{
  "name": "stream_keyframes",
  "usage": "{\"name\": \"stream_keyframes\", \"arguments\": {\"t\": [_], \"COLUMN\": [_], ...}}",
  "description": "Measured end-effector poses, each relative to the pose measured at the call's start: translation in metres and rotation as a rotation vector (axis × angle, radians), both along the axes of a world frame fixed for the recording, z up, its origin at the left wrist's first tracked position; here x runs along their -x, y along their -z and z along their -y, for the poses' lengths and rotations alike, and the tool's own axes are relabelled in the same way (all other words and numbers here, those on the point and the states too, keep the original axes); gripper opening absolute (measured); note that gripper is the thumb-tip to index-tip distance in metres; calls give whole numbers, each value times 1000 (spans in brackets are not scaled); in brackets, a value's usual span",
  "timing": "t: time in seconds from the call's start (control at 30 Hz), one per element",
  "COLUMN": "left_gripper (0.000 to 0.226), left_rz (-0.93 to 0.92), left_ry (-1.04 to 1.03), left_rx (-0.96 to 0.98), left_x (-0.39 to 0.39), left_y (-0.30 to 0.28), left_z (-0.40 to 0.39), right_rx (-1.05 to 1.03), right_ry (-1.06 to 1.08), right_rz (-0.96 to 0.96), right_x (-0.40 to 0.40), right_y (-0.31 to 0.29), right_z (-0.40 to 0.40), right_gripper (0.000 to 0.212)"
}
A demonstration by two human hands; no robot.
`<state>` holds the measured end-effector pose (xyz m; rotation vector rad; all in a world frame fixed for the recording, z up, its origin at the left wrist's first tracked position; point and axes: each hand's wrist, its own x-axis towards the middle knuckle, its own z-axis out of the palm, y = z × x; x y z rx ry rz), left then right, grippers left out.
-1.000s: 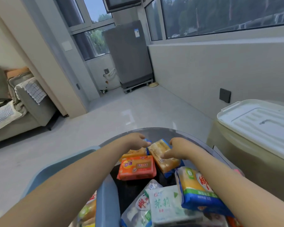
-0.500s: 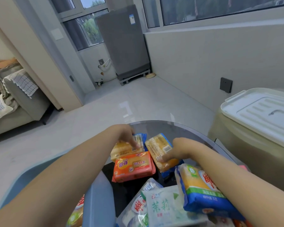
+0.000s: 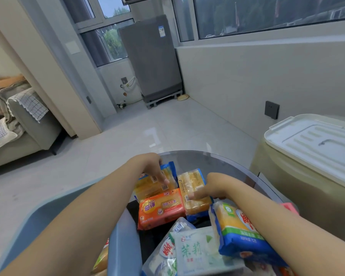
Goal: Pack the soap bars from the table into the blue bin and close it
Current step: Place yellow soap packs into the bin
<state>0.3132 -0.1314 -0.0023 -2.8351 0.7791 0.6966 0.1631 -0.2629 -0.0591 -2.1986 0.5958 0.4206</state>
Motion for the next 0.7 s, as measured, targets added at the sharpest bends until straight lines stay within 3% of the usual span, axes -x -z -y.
{"name": "stream_keyframes", "arguments": {"t": [0.13,0.4,0.53,0.7], "left_gripper": [56,54,50,72], "left_rz": [31,33,-100,-273], "left_ry": [-89,-339,-493,-627], "left_rx": [208,889,1196,1344], "left_x": [-1,23,45,73], "left_y": [-11,-39,-58,-75], "left_z": [-7,-31,-64,-108], "right_rx": [-14,83,70,-41], "right_ry": [28,-7,-34,10], "right_rz": [-9,1,-33,-54], "right_x": [-1,-11,-15,-12], "right_y": [-1,1,-4,-8], "right_z": [-4,-18,-17,-16], "right_gripper": [68,72,80,77]}}
